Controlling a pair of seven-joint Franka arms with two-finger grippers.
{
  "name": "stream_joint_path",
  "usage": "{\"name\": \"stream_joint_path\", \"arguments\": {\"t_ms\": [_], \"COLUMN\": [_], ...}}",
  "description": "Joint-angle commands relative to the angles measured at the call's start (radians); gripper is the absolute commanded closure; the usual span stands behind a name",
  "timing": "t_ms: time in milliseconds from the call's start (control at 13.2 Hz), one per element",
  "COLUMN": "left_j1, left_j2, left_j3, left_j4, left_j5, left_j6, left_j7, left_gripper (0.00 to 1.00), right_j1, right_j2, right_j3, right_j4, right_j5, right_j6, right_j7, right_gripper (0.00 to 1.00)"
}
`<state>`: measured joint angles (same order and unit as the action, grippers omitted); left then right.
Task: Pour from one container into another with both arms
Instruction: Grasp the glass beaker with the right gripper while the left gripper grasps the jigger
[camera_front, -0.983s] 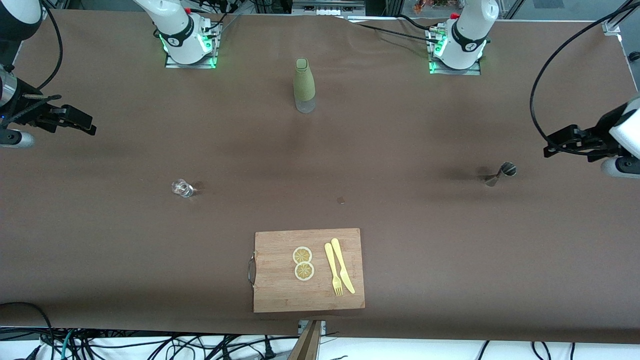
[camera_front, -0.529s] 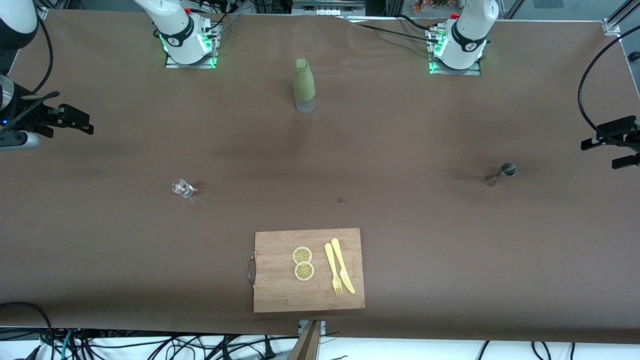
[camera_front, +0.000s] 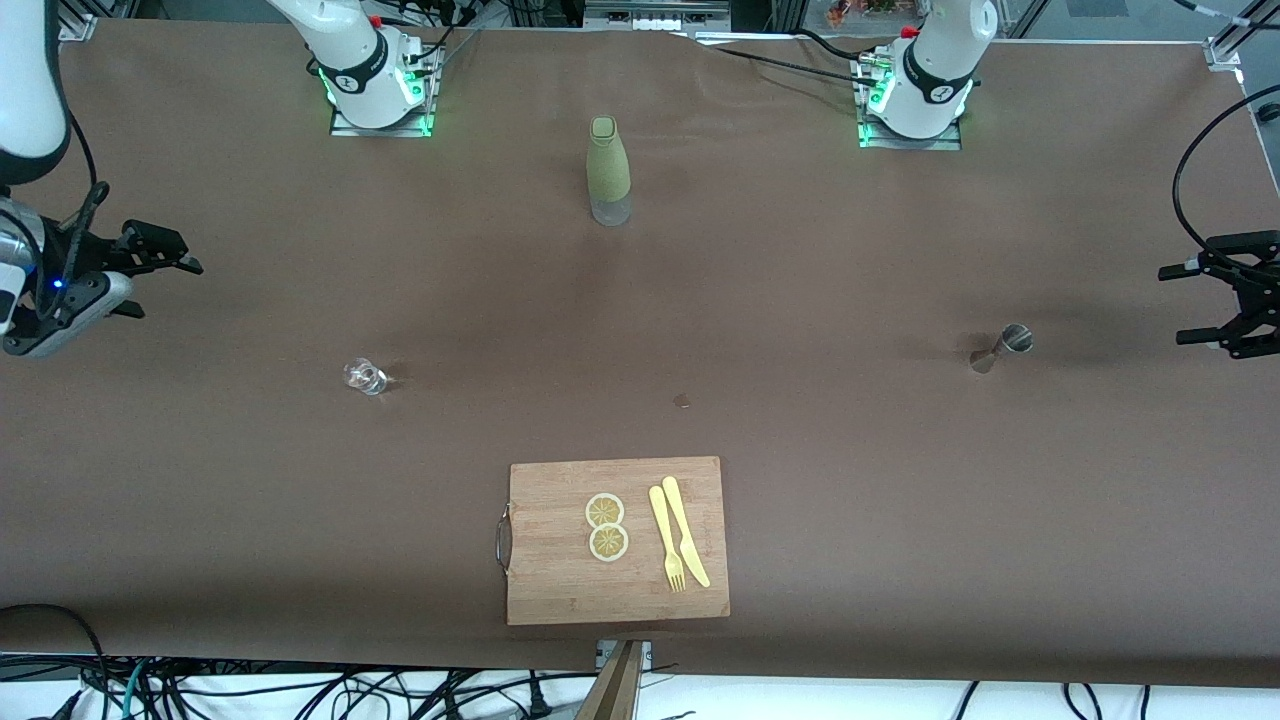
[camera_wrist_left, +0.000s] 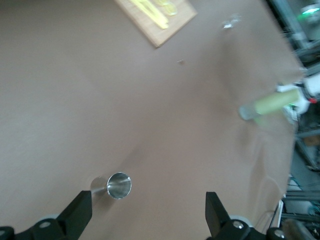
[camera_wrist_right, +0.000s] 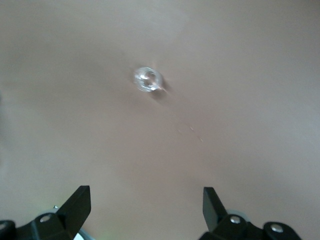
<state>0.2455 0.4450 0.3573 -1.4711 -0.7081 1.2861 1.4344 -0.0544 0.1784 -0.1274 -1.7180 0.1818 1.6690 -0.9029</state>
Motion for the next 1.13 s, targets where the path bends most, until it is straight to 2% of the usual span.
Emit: {"name": "stream_joint_path", "arguments": {"t_ms": [0,227,378,529,756,907,1058], "left_j1": [0.081,0.13,0.143,0.15,0.173,0.184,0.186], "left_j2": [0.122,0.248,0.288,0.342,0.426,0.445,0.481], "left_j3": [0.002,0.002,0.0,0.0,-0.001,-0.001,-0.001], "left_j4": [0.005,-0.003,-0.047,-0.09,-0.101,-0.1,-0.094], "left_j5": [-0.137,-0.229,-0.27,-0.315,-0.373,-0.396,-0.435], "left_j6": [-0.088,-0.139,-0.145,-0.145,-0.145,-0.143,-0.142], "left_j7": [0.272,0.551,0.732,0.886,1.049,1.125,1.159], "left_gripper": [0.0,0.0,0.0,0.0,0.0,0.0,0.0], "right_j1": [-0.074,-0.123,-0.136,-0.151,-0.169,-0.179,-0.177], "right_j2": [0.078,0.171,0.242,0.367,0.611,0.7,0.745], "right_j3": [0.002,0.002,0.002,0.002,0.002,0.006,0.009], "right_j4": [0.021,0.024,0.038,0.15,0.375,0.419,0.419], "right_j5": [0.14,0.325,0.392,0.467,0.548,0.588,0.625], "right_j6": [-0.003,-0.003,-0.006,-0.025,-0.147,-0.157,-0.158], "right_j7": [-0.26,-0.636,-0.837,-1.011,-1.21,-1.322,-1.419], "right_gripper": [0.01,0.01,0.01,0.01,0.01,0.01,0.01]}}
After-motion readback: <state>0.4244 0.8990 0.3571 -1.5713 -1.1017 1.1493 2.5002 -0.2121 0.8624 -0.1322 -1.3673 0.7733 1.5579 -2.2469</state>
